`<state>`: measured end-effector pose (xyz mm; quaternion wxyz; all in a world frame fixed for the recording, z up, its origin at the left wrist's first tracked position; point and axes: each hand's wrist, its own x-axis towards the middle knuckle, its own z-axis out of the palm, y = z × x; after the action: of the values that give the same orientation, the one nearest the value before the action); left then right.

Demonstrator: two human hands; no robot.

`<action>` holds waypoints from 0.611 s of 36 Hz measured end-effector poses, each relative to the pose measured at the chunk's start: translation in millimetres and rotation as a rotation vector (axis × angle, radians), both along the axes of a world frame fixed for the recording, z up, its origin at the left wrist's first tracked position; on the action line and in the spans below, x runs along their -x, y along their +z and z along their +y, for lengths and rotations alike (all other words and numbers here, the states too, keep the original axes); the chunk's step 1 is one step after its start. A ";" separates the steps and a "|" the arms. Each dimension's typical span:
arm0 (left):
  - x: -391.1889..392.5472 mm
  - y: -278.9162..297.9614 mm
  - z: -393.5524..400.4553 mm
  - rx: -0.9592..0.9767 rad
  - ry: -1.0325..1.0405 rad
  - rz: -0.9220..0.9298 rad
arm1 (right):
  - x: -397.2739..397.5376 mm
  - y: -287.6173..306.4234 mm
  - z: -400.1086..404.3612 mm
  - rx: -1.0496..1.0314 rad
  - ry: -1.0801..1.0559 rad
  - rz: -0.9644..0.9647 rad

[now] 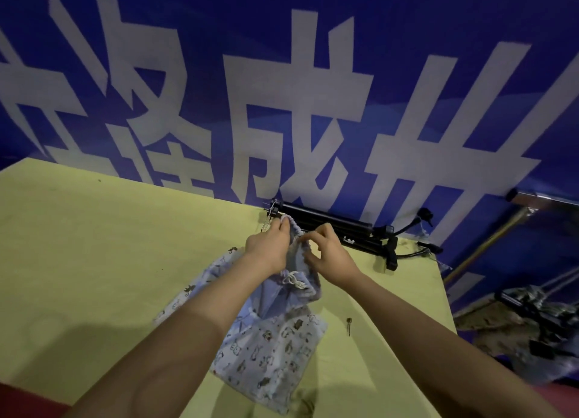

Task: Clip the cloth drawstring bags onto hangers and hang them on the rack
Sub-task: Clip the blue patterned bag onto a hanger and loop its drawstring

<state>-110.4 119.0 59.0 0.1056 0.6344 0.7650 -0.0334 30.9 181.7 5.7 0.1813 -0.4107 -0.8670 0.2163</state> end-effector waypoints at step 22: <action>5.3 -62.8 84.7 -0.018 0.065 -0.161 | -3.9 -46.1 140.3 0.062 -0.189 -0.486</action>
<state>-115.7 203.7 -3.7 0.1621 0.6110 0.7744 0.0278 34.9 322.0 -40.4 -0.0257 -0.5350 -0.8359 0.1200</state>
